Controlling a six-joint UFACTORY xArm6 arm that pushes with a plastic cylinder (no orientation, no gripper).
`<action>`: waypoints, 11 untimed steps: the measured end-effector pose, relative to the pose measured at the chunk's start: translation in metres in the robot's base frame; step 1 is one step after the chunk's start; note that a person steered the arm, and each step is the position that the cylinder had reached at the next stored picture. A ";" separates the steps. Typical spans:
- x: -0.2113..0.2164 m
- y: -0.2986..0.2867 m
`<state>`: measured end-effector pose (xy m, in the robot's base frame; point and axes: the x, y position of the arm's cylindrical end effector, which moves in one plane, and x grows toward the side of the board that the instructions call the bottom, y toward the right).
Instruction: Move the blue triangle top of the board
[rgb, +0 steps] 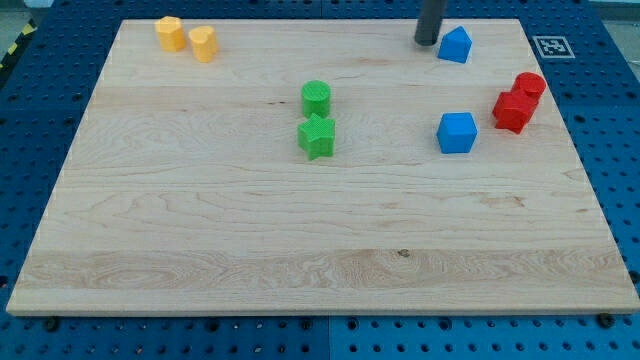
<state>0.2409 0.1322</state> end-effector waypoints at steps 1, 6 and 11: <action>0.013 -0.019; 0.017 0.025; 0.064 0.077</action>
<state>0.3050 0.2088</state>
